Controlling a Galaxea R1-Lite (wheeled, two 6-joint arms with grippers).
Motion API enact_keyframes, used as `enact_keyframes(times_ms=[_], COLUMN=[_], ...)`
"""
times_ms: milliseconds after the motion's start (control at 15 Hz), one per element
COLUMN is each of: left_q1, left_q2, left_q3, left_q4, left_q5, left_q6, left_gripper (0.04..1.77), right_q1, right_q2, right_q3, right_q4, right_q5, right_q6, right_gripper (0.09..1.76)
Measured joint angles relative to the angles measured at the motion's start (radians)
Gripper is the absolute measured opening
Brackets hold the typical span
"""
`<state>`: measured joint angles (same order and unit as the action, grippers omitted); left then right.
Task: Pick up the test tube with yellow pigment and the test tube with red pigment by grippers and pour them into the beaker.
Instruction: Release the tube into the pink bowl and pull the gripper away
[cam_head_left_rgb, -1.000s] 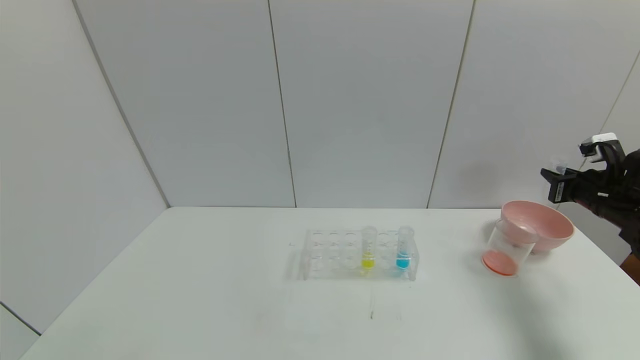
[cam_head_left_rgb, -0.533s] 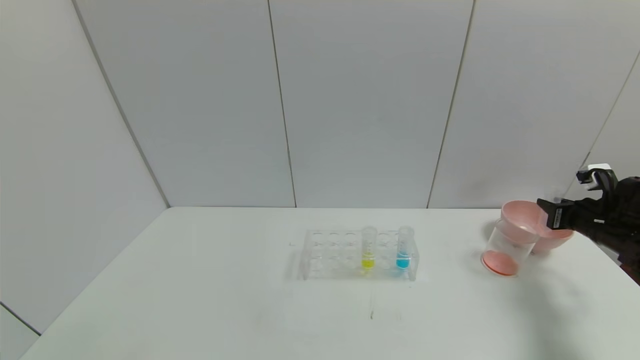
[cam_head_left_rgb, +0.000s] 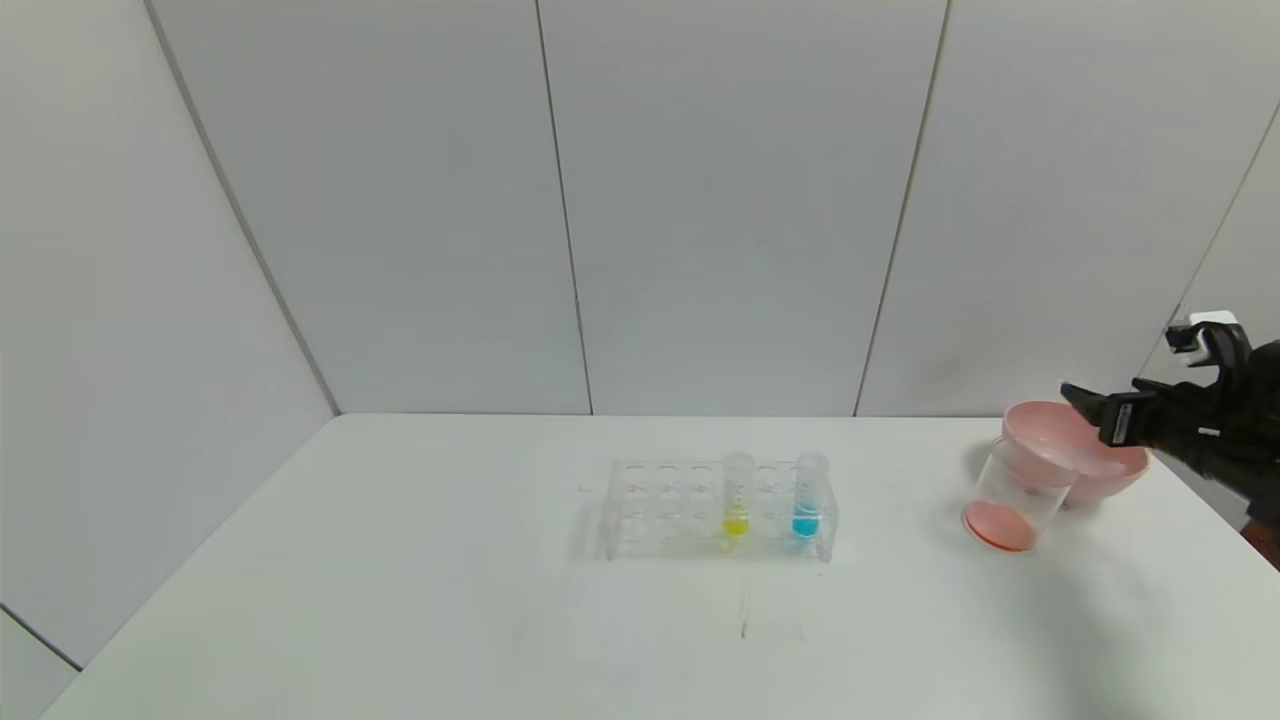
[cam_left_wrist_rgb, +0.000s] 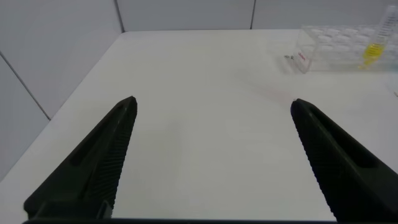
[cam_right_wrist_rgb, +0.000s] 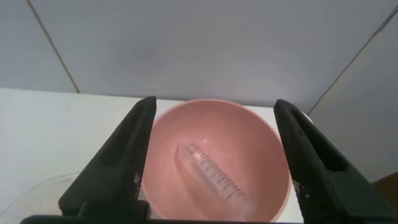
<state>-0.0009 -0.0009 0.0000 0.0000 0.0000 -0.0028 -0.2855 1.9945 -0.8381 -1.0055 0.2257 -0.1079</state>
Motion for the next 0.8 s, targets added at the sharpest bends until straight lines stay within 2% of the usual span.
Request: enact_keyframes(times_ms=[200,400,533,667,800], left_q1=[0.0,0.0,0.0,0.0,0.001], left_q2=[0.0,0.0,0.0,0.0,0.0], left_q3=[0.0,0.0,0.0,0.0,0.0], left_q4=[0.0,0.0,0.0,0.0,0.0], left_q5=[0.0,0.0,0.0,0.0,0.0], left_q6=[0.0,0.0,0.0,0.0,0.0], left_gripper=[1.76,1.76,1.76,1.76,1.76], right_q1=[0.021,0.079,0.181,0.333,0.495], right_q2=[-0.119,-0.3,-0.444,-0.569,-0.661], right_q3=[-0.01,-0.008,-0.006,0.017,0.074], right_q4=[0.028,0.139,0.28,0.388,0.432], right_q5=[0.004,0.004,-0.006,-0.059,-0.138], right_q6=[0.066,0.128,0.177,0.229,0.276], right_gripper=[1.47,1.54,1.58,1.61,1.63])
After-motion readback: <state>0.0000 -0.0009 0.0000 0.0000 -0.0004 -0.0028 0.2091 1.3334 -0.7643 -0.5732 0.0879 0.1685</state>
